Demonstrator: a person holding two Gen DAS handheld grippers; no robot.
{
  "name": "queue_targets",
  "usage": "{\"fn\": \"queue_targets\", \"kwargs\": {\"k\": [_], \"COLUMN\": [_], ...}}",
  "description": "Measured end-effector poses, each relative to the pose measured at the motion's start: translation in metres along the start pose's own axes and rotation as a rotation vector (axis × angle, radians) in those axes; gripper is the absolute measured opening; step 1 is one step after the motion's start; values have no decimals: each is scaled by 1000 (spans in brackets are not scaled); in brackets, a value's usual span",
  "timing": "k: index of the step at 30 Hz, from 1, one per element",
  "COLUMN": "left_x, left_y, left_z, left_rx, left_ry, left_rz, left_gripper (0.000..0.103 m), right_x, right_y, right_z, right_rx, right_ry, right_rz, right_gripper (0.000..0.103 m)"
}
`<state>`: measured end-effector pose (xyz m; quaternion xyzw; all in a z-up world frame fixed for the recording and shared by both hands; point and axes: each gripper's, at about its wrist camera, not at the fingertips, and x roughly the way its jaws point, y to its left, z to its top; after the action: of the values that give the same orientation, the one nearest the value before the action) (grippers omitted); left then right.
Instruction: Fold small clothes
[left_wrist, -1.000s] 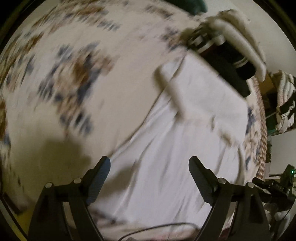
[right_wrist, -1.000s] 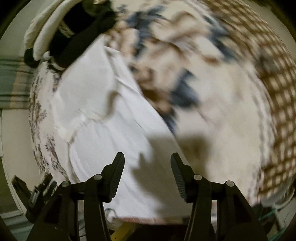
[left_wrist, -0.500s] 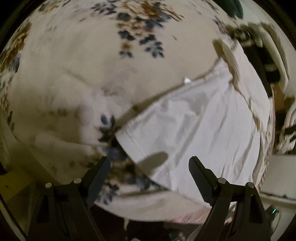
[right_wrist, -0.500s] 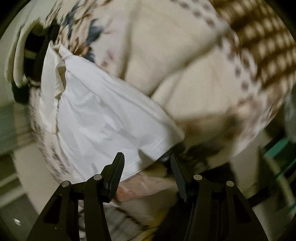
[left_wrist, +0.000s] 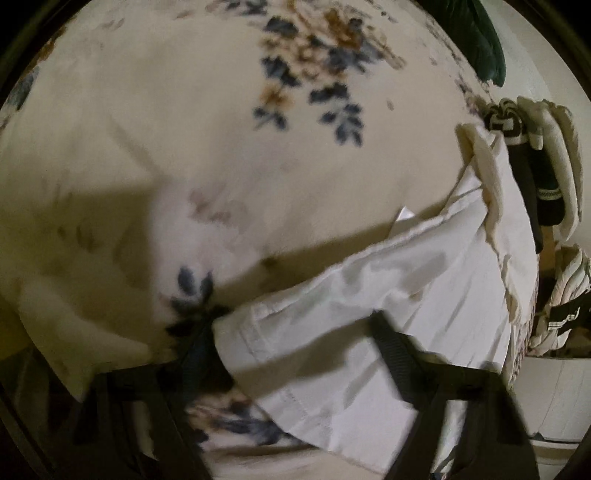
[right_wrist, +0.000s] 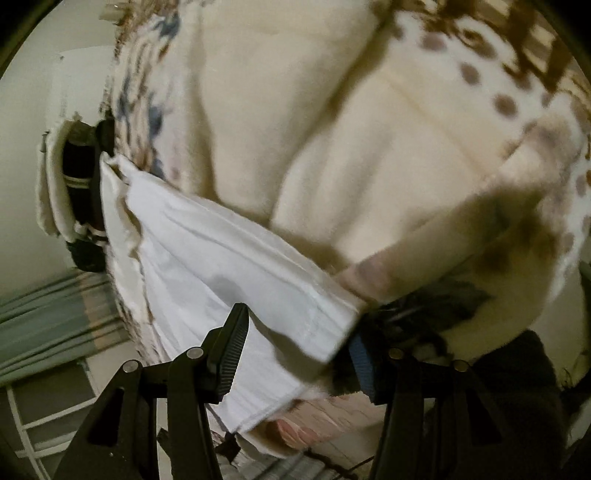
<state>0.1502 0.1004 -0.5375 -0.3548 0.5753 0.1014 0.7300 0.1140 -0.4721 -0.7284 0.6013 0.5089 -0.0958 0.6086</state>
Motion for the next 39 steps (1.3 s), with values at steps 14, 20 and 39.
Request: {"fn": "queue_targets", "kwargs": {"k": [14, 20, 39], "left_x": [-73, -80, -65], "left_y": [-20, -39, -31], "left_z": [11, 13, 4], "left_rx": [-48, -3, 25], "left_ry": [-94, -88, -45], "left_rz": [-29, -24, 10], "left_gripper": [5, 5, 5], "right_x": [-51, -61, -56], "right_y": [54, 63, 49], "right_z": [-2, -4, 2], "right_rx": [-64, -126, -58], "right_ry": [-9, 39, -63], "right_rz": [7, -57, -113], "right_gripper": [10, 11, 19]}}
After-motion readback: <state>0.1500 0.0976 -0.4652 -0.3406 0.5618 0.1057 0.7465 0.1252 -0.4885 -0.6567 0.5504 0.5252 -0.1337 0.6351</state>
